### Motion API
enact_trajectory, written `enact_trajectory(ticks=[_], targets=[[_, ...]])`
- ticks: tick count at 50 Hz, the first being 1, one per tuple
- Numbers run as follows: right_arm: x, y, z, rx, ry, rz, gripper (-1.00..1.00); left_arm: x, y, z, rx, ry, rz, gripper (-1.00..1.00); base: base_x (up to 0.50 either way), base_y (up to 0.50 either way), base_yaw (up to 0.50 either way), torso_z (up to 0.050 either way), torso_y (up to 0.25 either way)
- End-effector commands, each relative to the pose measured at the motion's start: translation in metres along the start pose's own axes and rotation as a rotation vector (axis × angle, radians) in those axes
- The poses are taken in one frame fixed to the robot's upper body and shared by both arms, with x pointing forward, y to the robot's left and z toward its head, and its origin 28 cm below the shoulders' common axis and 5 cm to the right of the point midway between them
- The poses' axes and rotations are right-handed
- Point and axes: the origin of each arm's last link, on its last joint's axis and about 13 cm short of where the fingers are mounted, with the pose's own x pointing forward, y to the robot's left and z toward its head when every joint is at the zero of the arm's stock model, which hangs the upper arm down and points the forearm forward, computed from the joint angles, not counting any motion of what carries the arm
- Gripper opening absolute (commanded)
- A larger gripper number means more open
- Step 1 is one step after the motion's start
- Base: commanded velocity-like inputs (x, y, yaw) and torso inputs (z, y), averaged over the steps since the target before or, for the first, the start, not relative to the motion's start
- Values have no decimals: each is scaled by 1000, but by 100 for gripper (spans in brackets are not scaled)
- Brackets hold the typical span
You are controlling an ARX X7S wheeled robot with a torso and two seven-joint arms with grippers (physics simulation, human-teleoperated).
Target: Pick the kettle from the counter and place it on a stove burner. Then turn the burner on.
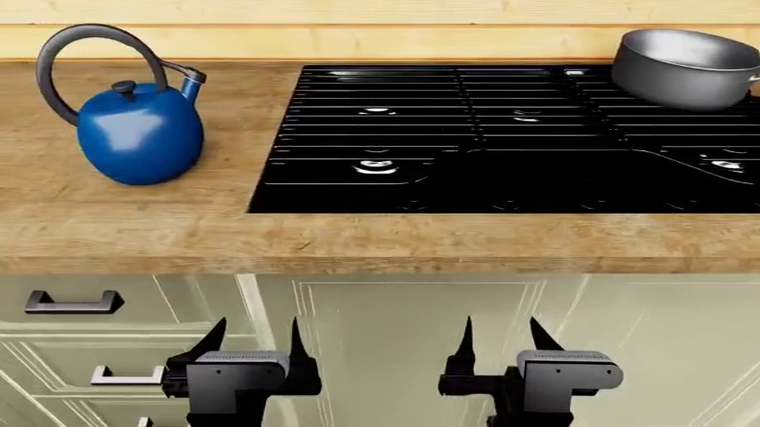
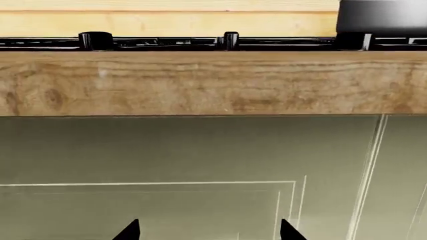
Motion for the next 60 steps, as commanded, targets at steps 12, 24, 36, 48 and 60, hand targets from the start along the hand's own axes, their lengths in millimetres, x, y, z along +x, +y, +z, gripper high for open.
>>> enact_trajectory(ticks=[12,24,36,48,60], targets=[[0,0,0,1,0,-1,100,0,0,0,-5,0,4,100,0,500,0,0,0],[0,0,0,-2,0,-1,100,0,0,0,-13,0,-3,100,0,500,0,0,0],[0,0,0,1,1,-6,100,-1,0,1,1,1,-9,100,0,500,0,0,0],[0,0,0,7,1,-11,100,0,1,2,-13,-7,1,100,0,57,0,10,0],[0,0,0,7,3,-12,100,0,1,1,-6,2,-3,100,0,0,0,50,0]])
